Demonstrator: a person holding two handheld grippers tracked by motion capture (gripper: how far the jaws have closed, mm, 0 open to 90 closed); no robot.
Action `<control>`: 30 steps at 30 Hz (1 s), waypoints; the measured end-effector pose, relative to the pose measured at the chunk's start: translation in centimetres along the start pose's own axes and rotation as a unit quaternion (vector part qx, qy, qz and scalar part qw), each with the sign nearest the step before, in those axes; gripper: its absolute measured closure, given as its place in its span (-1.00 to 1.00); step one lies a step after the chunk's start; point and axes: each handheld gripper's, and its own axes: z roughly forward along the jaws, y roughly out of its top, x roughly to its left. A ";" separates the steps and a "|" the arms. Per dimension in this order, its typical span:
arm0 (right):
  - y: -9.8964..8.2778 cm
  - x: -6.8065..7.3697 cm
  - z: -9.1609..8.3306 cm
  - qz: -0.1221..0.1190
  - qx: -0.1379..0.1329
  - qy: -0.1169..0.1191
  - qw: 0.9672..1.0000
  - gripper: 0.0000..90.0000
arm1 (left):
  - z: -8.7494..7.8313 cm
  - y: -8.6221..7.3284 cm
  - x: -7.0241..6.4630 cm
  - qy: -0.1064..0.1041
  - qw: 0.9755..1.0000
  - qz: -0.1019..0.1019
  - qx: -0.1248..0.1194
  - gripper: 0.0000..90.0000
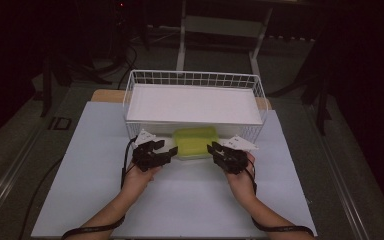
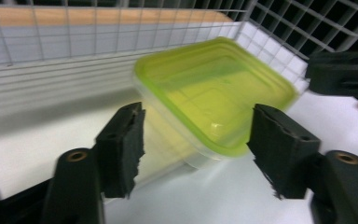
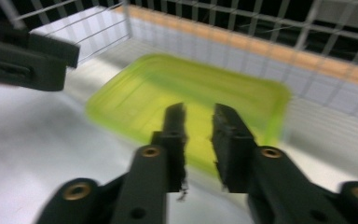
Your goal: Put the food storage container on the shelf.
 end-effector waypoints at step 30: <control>-2.1 1.5 5.0 -0.009 0.065 0.018 0.998 1.00 | -1.5 -2.4 -0.5 0.022 0.998 0.045 -0.024 -0.99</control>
